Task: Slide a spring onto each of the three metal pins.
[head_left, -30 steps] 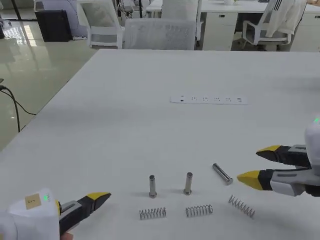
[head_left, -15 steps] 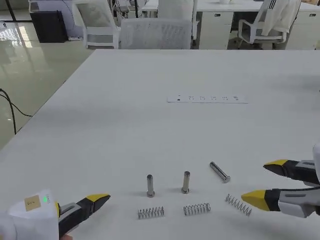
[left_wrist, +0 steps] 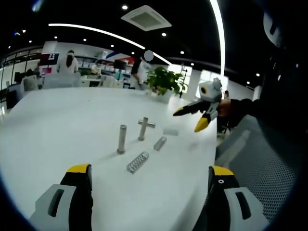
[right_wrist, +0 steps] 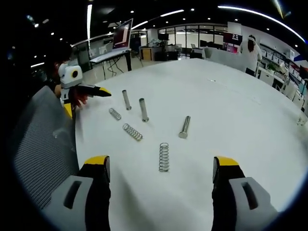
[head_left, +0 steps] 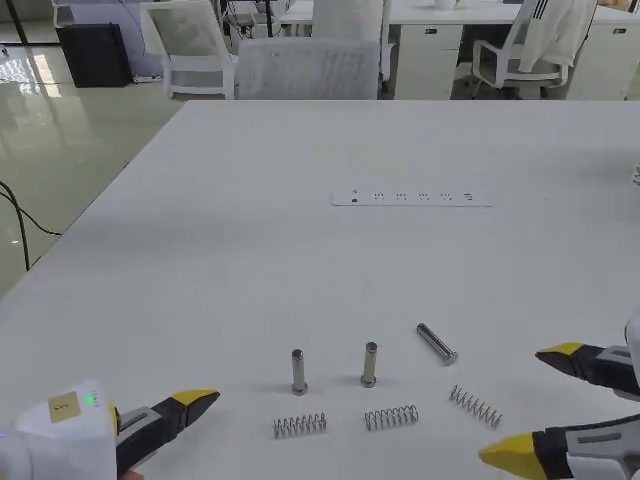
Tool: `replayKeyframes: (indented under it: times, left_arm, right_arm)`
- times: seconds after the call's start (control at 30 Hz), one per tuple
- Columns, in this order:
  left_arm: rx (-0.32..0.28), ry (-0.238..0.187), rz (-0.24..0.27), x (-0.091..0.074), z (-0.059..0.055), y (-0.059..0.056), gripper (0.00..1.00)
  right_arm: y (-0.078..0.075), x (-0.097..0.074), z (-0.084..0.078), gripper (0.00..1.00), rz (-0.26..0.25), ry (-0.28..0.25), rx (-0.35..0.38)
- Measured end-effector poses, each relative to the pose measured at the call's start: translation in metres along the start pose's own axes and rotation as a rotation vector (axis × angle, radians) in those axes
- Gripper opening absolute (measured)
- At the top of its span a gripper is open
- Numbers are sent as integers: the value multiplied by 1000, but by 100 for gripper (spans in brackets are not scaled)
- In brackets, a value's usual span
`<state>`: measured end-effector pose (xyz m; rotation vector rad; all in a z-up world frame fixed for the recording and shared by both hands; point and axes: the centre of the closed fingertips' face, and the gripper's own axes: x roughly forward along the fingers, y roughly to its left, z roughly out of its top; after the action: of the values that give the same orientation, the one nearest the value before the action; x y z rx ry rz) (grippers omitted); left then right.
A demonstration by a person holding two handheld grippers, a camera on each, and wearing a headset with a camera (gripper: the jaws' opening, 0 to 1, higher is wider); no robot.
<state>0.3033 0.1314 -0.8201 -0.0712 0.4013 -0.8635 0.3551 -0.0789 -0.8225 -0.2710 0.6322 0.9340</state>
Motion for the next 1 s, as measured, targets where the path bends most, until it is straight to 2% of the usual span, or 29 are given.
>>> replayKeyframes:
  times: [0.77, 1.0]
  left_arm:
    - [-6, 6, 3, 0, -1, 1, 97]
    - [-7, 9, 0, 0, -2, 0, 97]
  right_arm:
    - [-1, 2, -1, 87, -8, 32, -3]
    - [-8, 3, 1, 85, -19, 42, 1]
